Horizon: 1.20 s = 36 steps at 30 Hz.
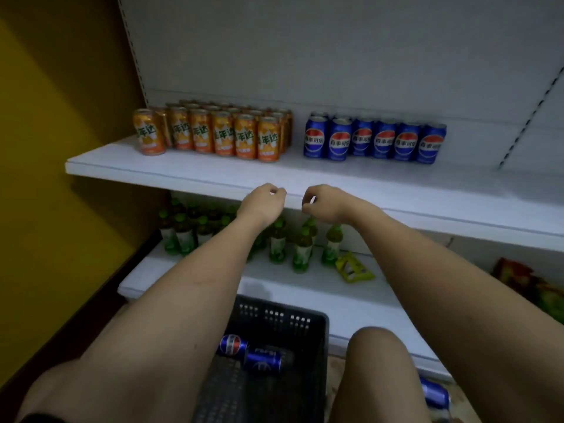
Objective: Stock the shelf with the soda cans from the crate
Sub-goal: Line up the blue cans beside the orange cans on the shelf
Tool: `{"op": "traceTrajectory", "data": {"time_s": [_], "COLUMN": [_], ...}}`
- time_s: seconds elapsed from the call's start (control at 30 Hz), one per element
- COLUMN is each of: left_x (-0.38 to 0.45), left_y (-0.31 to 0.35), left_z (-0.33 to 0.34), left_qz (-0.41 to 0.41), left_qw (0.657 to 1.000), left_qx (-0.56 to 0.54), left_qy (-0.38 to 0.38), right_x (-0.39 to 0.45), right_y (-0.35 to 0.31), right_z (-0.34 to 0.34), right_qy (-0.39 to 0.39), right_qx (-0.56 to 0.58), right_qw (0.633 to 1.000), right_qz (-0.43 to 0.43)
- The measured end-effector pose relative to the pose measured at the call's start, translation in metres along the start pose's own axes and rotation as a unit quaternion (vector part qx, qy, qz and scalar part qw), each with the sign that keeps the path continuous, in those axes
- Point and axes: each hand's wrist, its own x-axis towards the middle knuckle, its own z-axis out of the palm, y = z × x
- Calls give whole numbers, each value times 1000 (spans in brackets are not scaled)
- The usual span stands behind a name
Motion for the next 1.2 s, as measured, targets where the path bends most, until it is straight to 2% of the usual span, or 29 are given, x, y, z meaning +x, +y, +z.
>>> {"op": "traceTrajectory", "data": {"time_s": [0.17,0.3,0.53,0.67,0.83,0.97,1.07,1.2], "left_x": [-38,-58,-87,-100,-126,-129,-116,-96], "left_y": [-53,-108,-210,-274,-342,-370,-384,-398], "left_z": [5,26,82,128,189,226,243,259], "left_qz": [-27,-76,-198,-287,-347,-408,-427,-442], "left_qw": [999,994,972,946,916,888,880,874], "left_qx": [-29,-53,-66,-75,-81,-126,-111,-114], "left_qy": [-37,-55,-107,-130,-186,-172,-174,-163], "right_x": [-25,-29,-28,-36,-43,-27,-10,16], "right_y": [-16,-12,17,41,70,88,103,118], "right_z": [62,125,249,328,420,454,470,492], "right_qy": [-33,-70,-167,-213,-271,-260,-239,-251], "right_qx": [26,54,109,149,176,106,44,-2], "right_qw": [999,996,977,955,924,938,955,957], "right_qz": [-23,-8,74,139,207,202,169,148]}}
